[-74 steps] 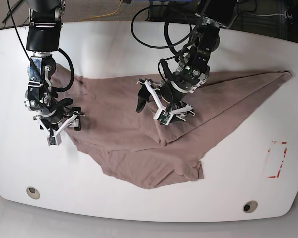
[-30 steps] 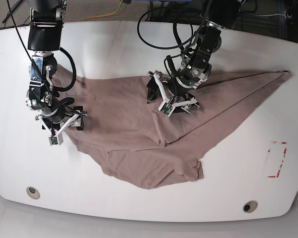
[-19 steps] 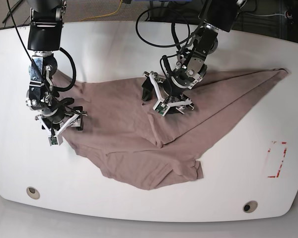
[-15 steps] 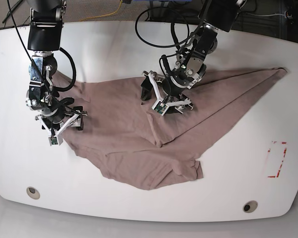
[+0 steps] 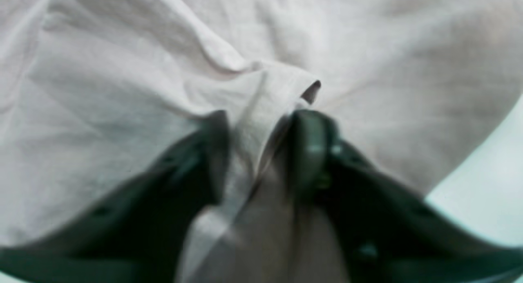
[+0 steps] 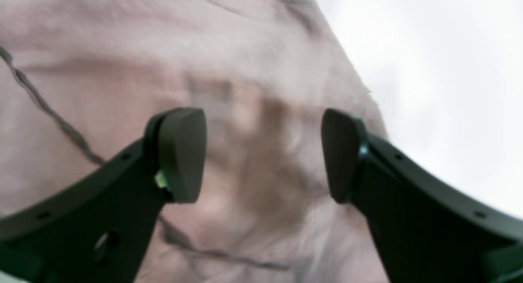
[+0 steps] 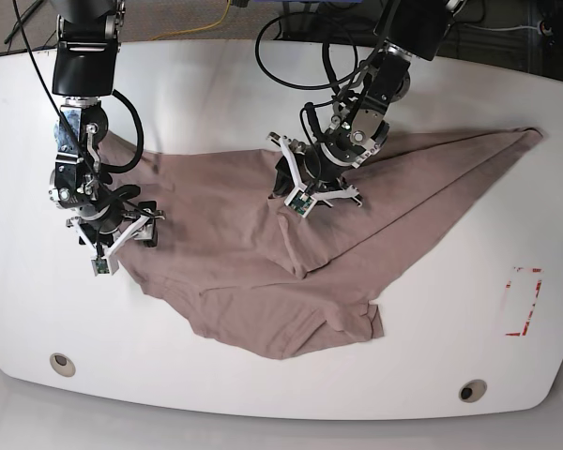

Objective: Layout the t-shirt on the table in an organized manner, then fold the t-shirt properly
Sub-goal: 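Pinch a fold of the t-shirt with the left gripper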

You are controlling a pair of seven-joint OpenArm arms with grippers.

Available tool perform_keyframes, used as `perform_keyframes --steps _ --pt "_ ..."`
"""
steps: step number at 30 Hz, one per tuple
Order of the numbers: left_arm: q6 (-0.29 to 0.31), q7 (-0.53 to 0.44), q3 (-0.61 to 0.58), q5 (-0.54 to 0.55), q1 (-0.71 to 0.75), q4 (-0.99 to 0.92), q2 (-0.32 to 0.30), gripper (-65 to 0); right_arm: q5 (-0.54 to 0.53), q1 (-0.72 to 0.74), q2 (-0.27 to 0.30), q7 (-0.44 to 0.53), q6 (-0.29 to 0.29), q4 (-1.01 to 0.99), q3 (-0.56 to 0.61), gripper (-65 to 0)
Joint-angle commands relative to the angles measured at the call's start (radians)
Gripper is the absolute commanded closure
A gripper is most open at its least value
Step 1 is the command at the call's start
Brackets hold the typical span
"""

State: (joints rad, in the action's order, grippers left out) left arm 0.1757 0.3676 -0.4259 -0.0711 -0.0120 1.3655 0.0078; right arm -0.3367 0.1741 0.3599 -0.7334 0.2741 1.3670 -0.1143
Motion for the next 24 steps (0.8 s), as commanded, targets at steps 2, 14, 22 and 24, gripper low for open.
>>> perform_keyframes --steps 2,14,22,24 --pt "-0.005 -0.006 0.003 -0.005 -0.021 0.012 0.007 -13.0 -0.005 0.023 0.017 0.024 0.003 0.021 -0.008 -42.5" --pt "-0.006 -0.006 0.005 -0.005 -0.023 0.019 0.005 -2.2 -0.005 0.023 0.017 0.024 0.003 0.021 -0.008 -42.5" --pt "-0.006 0.000 0.006 -0.006 -0.023 0.035 0.005 -2.6 -0.005 0.009 0.018 0.024 0.003 0.021 -0.008 -42.5" --pt "-0.006 0.000 0.006 -0.006 -0.023 0.038 0.005 -3.2 -0.005 0.008 0.018 0.024 0.003 0.021 -0.008 -42.5"
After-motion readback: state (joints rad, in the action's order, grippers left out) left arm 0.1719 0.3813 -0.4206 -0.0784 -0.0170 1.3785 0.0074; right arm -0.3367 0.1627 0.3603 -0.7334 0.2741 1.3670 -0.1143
